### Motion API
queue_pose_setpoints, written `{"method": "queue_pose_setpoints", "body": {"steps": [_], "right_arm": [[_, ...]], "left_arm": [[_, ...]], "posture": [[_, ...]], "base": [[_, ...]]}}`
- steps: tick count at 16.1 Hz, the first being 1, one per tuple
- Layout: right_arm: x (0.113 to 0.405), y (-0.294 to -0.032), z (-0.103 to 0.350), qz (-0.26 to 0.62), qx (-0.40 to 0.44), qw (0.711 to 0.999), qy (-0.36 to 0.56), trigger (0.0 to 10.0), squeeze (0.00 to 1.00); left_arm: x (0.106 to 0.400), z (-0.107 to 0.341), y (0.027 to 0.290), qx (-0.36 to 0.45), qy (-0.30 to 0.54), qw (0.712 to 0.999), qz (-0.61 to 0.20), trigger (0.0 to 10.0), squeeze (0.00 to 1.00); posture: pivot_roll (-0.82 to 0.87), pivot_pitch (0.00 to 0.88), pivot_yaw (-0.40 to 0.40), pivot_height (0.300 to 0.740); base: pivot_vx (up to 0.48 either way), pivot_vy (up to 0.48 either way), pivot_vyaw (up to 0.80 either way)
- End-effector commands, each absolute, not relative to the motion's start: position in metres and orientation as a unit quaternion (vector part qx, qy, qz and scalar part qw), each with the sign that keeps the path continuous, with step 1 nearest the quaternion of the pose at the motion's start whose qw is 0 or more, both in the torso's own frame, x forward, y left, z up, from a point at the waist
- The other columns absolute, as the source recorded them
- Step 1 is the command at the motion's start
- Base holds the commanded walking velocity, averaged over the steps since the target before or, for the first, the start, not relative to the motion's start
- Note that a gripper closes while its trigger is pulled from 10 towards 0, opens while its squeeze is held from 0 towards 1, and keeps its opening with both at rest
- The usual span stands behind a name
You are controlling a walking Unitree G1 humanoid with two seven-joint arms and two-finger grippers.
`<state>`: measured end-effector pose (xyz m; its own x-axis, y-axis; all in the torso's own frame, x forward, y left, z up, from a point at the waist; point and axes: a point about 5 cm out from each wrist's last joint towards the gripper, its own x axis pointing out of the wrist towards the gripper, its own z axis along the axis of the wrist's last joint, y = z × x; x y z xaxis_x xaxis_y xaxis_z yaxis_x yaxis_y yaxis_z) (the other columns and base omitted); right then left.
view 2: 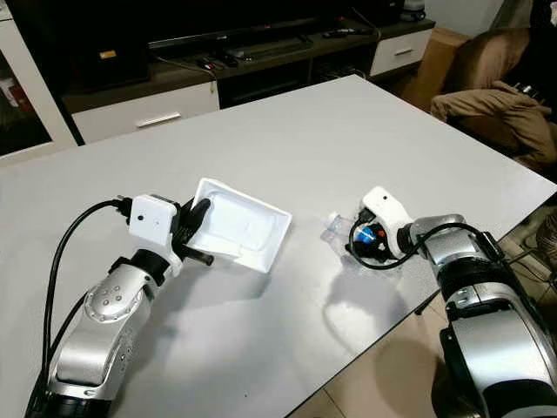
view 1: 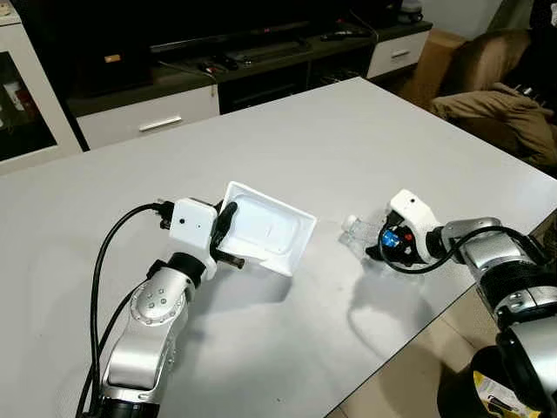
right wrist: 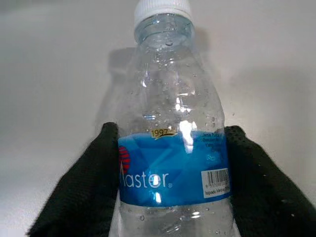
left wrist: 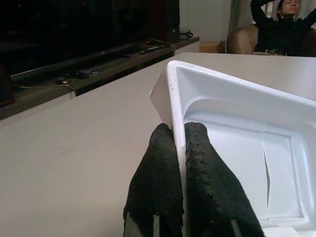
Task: Picking trash to rubbish bin
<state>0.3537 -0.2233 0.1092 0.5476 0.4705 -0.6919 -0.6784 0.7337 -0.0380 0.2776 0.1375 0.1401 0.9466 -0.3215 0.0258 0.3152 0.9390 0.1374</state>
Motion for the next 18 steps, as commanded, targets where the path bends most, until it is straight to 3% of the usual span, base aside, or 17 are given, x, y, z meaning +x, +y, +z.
{"method": "queue_pose_setpoints", "body": {"steps": [1,4,7,8,11,15,18], "right_arm": [[0.358,-0.223,0.119,0.330,-0.119,0.879,0.323,0.0,0.00],[0.357,-0.225,0.120,0.328,-0.102,0.886,0.312,0.0,0.00],[0.362,-0.230,0.140,0.297,-0.064,0.927,0.221,0.0,0.00],[0.359,-0.229,0.151,0.261,-0.080,0.950,0.150,10.0,0.00],[0.327,-0.210,0.166,0.171,-0.064,0.983,0.029,10.0,0.00],[0.292,-0.190,0.160,0.102,-0.018,0.995,0.000,10.0,0.00],[0.281,-0.185,0.164,0.087,-0.022,0.996,-0.003,10.0,0.00]], "left_arm": [[0.282,0.144,0.133,0.067,-0.028,0.983,-0.168,10.0,0.00],[0.283,0.143,0.131,0.050,-0.022,0.985,-0.165,10.0,0.00],[0.286,0.135,0.138,0.031,0.000,0.993,-0.116,10.0,0.00],[0.287,0.134,0.137,0.012,0.008,0.994,-0.106,10.0,0.00],[0.290,0.133,0.139,-0.034,0.032,0.994,-0.095,10.0,0.00],[0.285,0.135,0.139,-0.068,0.049,0.991,-0.101,10.0,0.00],[0.278,0.138,0.134,-0.046,0.029,0.992,-0.115,10.0,0.00]], "posture": [[-0.10,0.000,-0.034,0.740],[-0.11,0.000,-0.041,0.740],[-0.13,0.000,-0.055,0.740],[-0.14,0.000,-0.059,0.740],[-0.17,0.000,-0.035,0.740],[-0.17,0.000,-0.044,0.740],[-0.17,0.000,-0.050,0.740]], "base": [[0.000,0.000,0.00],[0.000,0.000,0.00],[0.000,0.000,0.00],[0.000,0.000,0.00],[0.000,0.000,0.00],[0.000,0.000,-0.59],[0.000,0.000,-0.80]]}}
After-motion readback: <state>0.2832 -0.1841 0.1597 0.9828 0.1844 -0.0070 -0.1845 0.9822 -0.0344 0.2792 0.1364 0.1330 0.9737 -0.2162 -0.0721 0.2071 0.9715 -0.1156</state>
